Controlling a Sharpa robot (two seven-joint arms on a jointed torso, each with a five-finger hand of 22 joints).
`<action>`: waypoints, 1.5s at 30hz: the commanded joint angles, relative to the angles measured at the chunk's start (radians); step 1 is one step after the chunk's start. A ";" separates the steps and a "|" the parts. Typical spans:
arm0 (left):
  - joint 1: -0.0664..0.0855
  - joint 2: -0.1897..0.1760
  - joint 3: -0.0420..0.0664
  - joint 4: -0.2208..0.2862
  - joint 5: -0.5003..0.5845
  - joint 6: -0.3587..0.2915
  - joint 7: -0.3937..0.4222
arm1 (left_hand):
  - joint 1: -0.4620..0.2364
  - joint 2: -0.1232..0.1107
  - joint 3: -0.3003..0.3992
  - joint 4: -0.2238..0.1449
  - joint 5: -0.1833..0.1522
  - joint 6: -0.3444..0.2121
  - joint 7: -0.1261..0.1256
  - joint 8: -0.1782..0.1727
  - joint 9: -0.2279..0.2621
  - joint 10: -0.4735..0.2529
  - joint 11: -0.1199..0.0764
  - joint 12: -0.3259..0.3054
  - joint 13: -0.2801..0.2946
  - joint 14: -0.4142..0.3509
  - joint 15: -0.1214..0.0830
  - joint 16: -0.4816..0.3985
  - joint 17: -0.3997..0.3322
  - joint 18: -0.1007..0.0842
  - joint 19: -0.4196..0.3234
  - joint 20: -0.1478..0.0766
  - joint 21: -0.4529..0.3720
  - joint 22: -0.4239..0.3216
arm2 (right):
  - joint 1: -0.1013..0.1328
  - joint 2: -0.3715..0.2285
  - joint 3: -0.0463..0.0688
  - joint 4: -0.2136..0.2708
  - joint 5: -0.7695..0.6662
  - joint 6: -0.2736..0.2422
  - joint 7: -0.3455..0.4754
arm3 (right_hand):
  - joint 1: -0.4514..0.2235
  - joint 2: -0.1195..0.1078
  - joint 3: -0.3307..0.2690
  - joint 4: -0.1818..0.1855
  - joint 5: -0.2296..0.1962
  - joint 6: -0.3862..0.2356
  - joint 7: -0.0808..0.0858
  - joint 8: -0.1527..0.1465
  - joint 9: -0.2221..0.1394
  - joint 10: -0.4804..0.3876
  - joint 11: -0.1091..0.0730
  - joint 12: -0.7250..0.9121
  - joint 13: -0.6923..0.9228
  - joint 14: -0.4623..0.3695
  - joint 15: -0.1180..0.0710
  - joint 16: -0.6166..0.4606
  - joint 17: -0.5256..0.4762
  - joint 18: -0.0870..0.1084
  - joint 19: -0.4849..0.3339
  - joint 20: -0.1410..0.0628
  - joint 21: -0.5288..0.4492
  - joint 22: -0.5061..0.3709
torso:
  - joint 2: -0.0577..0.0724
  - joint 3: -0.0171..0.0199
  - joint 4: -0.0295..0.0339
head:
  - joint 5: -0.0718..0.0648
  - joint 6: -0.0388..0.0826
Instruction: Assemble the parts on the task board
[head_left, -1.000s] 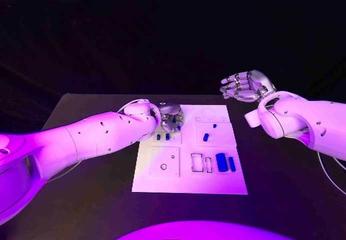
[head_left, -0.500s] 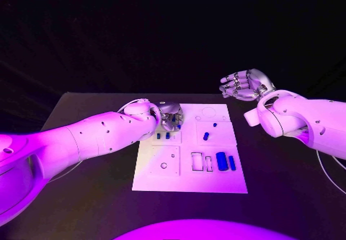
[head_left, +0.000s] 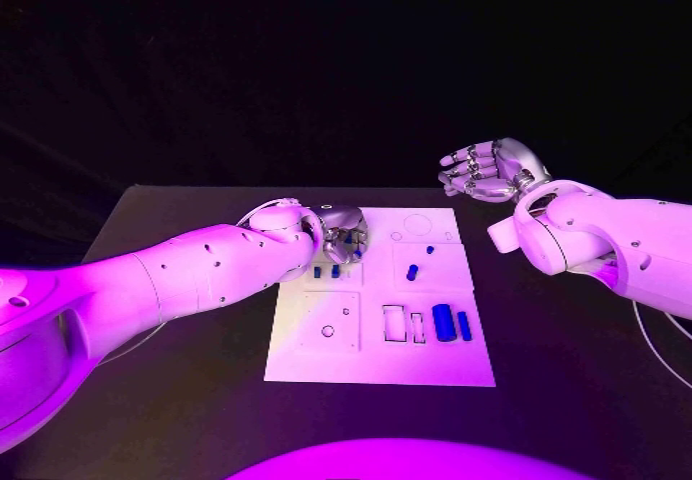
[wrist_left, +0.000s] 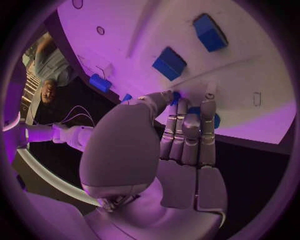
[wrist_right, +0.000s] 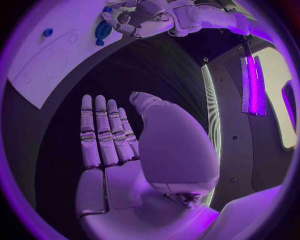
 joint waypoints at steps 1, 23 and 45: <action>-0.008 0.004 -0.005 0.003 -0.006 0.048 0.007 | -0.001 0.012 0.005 -0.007 -0.007 0.011 -0.003 -0.004 -0.001 0.009 -0.002 -0.005 -0.003 0.008 -0.002 0.006 0.003 -0.017 0.008 0.001 0.008 0.005 | 0.000 0.001 0.000 0.004 -0.003 0.019 0.007 | -0.011 0.003 0.005 -0.001 0.005 -0.004 0.030 0.001 0.000 -0.004 -0.001 -0.002 -0.002 0.002 0.004 -0.003 -0.001 0.013 -0.006 0.000 -0.001 -0.002 | 0.001 0.0002 -0.0005 | 0.000 -0.001; -0.008 -0.004 -0.004 -0.001 -0.001 -0.022 0.013 | 0.011 0.054 0.059 -0.101 -0.007 0.068 -0.003 -0.038 0.000 0.108 -0.019 -0.057 -0.018 0.131 -0.022 0.063 0.112 -0.041 0.110 -0.022 0.135 0.129 | 0.000 0.000 0.000 0.005 -0.007 0.022 0.010 | -0.014 0.003 0.007 -0.002 0.005 -0.003 0.029 0.002 0.001 -0.002 -0.001 -0.001 -0.003 0.004 0.004 -0.004 -0.003 0.013 -0.005 0.000 -0.001 -0.006 | 0.001 -0.0011 0.0003 | -0.004 0.002; 0.005 -0.145 0.065 0.168 0.056 -0.049 -0.002 | -0.008 0.050 0.062 -0.114 -0.010 0.073 0.001 -0.055 -0.001 0.120 -0.016 -0.083 -0.020 0.144 -0.019 0.068 0.120 -0.045 0.124 -0.020 0.154 0.149 | -0.003 -0.006 0.000 0.003 -0.007 0.012 0.020 | -0.019 0.002 0.007 -0.002 0.005 -0.002 0.029 0.004 0.001 -0.001 -0.001 -0.001 -0.003 0.005 0.003 -0.005 -0.006 0.013 -0.004 0.000 0.000 -0.009 | -0.006 -0.0008 0.0054 | 0.000 0.012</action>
